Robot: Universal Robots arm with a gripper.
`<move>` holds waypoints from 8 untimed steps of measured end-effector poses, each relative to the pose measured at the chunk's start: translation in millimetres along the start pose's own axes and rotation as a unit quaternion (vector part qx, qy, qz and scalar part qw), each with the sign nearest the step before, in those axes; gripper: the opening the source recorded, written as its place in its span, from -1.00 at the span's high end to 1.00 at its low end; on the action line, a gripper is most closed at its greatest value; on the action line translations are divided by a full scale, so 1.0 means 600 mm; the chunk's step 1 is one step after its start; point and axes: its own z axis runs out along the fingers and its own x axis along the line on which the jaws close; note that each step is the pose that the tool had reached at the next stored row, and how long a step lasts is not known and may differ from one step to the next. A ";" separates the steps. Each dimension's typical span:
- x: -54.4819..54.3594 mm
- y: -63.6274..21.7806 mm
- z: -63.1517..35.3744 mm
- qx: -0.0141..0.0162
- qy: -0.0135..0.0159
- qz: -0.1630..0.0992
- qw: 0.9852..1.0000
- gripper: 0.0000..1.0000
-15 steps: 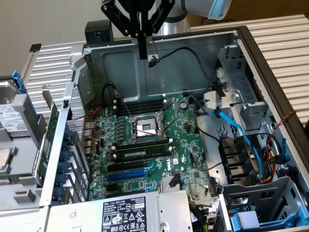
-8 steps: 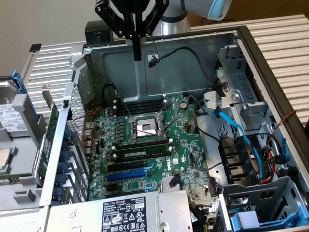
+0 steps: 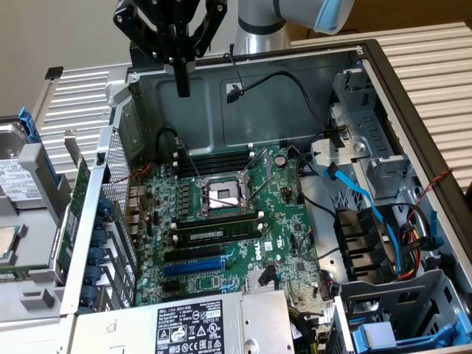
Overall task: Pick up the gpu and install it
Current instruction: 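Reach for the gpu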
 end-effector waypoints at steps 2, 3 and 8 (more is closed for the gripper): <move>0.013 -0.001 0.000 0.000 0.000 -0.001 1.000 0.79; 0.019 -0.001 0.000 0.000 0.000 -0.001 1.000 0.79; 0.048 -0.003 0.001 0.001 0.002 -0.002 1.000 0.79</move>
